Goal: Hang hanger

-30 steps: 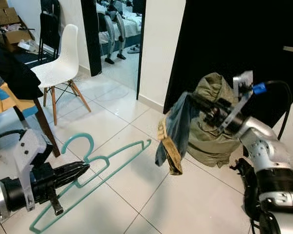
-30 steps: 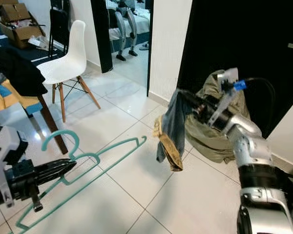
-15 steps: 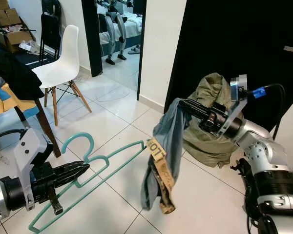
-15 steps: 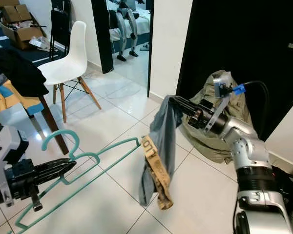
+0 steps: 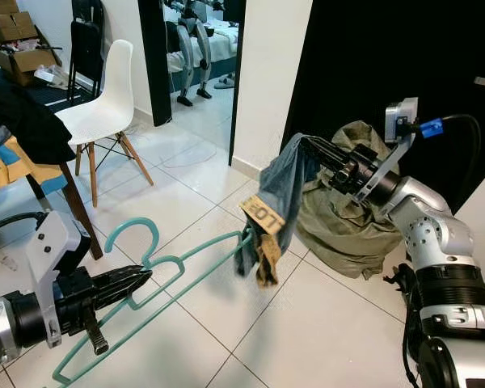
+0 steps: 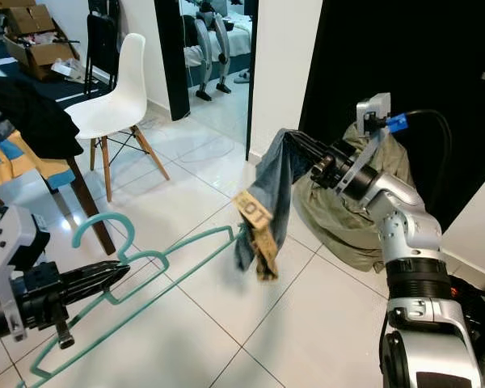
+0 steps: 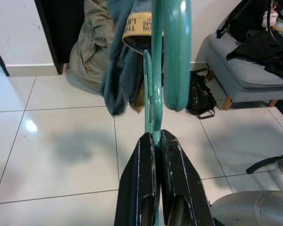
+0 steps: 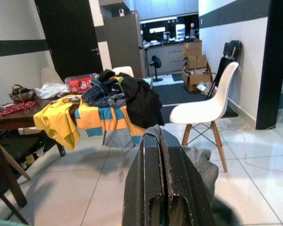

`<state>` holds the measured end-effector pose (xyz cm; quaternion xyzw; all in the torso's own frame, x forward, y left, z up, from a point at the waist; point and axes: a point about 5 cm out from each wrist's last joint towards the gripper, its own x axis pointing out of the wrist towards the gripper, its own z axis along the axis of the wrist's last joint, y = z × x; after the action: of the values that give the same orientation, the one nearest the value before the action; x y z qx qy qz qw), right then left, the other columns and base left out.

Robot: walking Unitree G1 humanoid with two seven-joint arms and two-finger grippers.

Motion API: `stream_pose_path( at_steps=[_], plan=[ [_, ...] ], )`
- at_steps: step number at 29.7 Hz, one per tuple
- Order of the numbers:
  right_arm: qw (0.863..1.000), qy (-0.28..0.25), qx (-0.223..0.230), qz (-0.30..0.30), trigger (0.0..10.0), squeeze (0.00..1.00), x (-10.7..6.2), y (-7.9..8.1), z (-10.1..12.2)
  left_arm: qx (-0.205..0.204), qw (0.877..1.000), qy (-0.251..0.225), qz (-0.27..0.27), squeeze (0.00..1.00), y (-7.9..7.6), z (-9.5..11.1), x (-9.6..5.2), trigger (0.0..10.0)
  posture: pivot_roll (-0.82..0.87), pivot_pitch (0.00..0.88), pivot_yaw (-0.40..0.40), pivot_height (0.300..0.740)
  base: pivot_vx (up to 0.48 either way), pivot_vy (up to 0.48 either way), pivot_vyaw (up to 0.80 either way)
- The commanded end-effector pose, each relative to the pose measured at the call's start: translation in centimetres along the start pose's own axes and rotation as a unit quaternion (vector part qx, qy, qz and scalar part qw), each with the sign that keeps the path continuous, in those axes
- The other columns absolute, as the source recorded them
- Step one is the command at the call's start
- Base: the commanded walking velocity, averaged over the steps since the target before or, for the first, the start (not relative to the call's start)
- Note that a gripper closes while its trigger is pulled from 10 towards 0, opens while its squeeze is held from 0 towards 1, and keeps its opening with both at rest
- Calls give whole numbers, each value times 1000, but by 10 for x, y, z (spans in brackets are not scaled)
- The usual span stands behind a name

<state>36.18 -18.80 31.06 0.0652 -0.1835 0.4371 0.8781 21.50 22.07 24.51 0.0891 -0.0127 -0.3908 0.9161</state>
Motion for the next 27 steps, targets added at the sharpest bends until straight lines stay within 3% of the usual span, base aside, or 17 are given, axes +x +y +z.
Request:
stream_pose_path(
  at_steps=[1, 11, 20, 27],
  plan=[
    [1000, 2, 0, 6, 10000, 0, 0, 2, -2, -1, 1000, 1, -9, 0, -5, 1, 0, 10000, 45, 191, -72, 740, 0, 0, 0],
    [1000, -2, -4, 15, 10000, 0, -1, 2, 4, 2, 1000, 3, -5, 0, -3, 1, -1, 10000, 42, 186, -71, 740, 0, 0, 0],
    [999, -9, 6, 52, 10000, 0, 1, 11, 7, 0, 1000, -7, -15, 0, -4, 2, 5, 10000, 40, 180, -69, 740, 0, 0, 0],
    [999, -3, 0, 37, 10000, 0, 4, 9, 2, -3, 1000, -11, -23, 0, -6, 3, 7, 10000, 41, 181, -70, 740, 0, 0, 0]
  ],
)
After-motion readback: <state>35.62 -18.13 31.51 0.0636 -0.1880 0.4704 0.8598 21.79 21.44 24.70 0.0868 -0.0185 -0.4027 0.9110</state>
